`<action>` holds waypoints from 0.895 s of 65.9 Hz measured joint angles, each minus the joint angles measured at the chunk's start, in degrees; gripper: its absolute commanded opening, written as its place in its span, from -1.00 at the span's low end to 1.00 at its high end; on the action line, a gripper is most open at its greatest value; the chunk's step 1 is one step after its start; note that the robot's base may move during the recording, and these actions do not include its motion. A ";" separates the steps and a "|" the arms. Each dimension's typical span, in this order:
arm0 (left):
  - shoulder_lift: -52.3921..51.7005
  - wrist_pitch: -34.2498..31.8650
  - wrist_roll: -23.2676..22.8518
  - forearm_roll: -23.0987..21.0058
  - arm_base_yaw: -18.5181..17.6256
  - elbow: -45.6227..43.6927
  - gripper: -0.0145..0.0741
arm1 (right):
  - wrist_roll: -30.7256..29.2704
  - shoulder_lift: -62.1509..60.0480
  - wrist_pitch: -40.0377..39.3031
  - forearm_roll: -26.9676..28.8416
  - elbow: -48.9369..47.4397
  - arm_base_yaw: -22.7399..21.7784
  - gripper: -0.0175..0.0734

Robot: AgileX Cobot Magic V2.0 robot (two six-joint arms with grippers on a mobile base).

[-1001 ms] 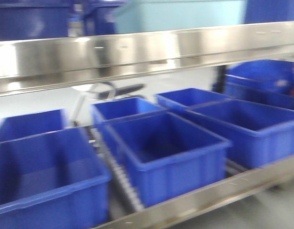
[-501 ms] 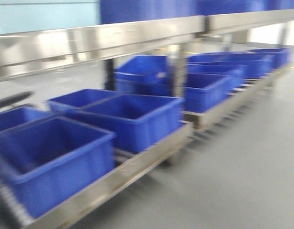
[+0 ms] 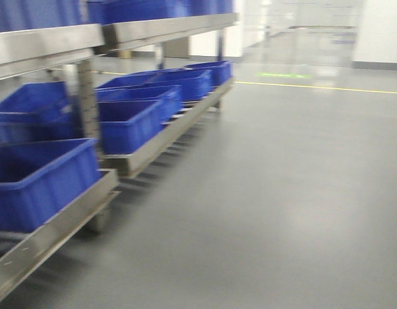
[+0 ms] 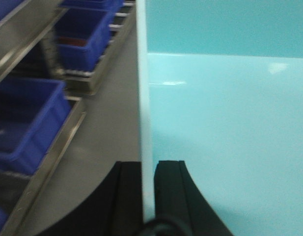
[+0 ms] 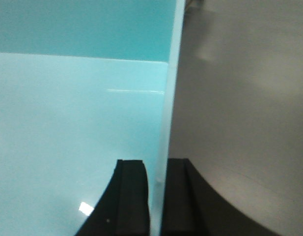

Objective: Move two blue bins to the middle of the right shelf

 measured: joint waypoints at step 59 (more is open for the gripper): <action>0.00 0.00 0.00 0.00 0.00 0.00 -0.92 | 0.00 0.00 0.11 -0.10 0.00 0.00 -0.97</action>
